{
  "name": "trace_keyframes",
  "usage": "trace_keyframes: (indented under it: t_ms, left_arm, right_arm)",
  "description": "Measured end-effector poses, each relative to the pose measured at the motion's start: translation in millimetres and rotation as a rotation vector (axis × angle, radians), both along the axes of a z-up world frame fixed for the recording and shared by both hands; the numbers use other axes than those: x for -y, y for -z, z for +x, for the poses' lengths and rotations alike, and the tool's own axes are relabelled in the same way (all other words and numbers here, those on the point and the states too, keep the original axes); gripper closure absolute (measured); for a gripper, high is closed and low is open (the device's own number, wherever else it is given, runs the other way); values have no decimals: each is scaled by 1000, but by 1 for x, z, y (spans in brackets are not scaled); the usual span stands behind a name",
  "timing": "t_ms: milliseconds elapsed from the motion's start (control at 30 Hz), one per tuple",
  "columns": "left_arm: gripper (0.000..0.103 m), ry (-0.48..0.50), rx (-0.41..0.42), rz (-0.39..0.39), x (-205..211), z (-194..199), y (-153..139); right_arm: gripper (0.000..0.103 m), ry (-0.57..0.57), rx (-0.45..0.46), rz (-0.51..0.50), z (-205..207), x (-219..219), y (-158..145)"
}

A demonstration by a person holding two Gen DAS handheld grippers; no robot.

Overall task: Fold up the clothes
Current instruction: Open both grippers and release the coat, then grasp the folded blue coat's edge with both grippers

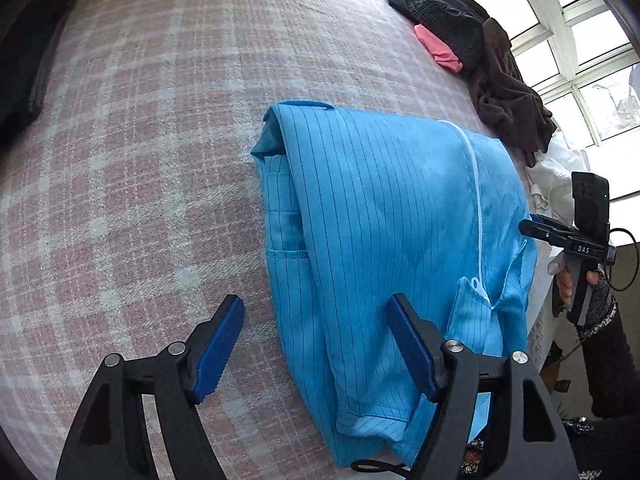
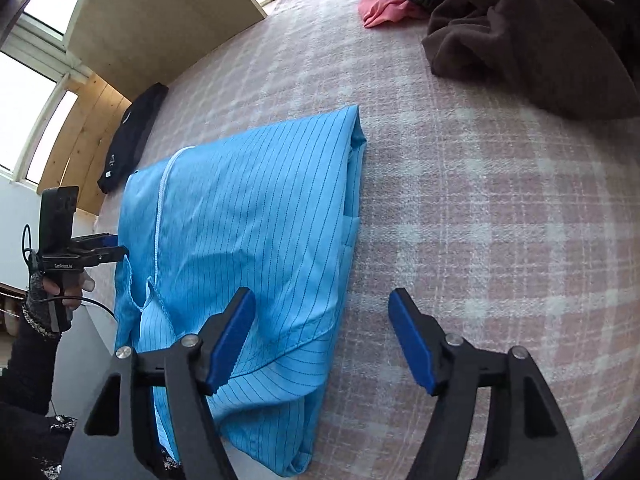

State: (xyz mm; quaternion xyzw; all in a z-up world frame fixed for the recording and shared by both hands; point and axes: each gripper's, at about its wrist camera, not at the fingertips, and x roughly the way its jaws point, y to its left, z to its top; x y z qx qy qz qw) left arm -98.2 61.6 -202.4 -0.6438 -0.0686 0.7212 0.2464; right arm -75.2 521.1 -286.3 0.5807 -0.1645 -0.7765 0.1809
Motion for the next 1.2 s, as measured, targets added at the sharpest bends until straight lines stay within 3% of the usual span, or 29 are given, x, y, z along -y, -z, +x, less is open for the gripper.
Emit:
trace_keyframes:
  t_ms: [133, 333, 400, 600, 633, 667, 767, 800, 967, 1200]
  left_arm:
    - [29, 15, -2, -9, -8, 4, 1]
    - [33, 42, -6, -5, -19, 4, 1]
    - [55, 62, 9, -4, -28, 4, 2]
    - [58, 105, 15, -42, -45, 0, 3]
    - [59, 111, 10, -49, -46, 0, 3]
    - [65, 118, 2, -56, -49, 1, 3]
    - [84, 133, -6, -52, -63, 0, 6]
    - [89, 138, -8, -50, -67, 0, 7]
    - [94, 115, -34, -23, -73, 1, 5]
    - [97, 66, -96, 67, -75, 11, -24]
  right_arm:
    - [31, -32, -29, -111, 6, 7, 6]
    - [31, -49, -67, -160, 10, 3, 7]
    - [31, -38, -58, -190, 10, 0, 12]
    - [35, -96, -70, -81, 5, 27, 1]
    - [40, -105, -75, -50, 5, 30, 0]
    - [59, -117, -75, -20, 5, 33, -1]
    - [83, -131, -38, -40, 3, 38, 4]
    - [84, -134, -33, -50, 2, 39, 5]
    - [93, -116, -19, -121, 1, 39, 5]
    - [94, -108, -104, -196, 0, 28, -41]
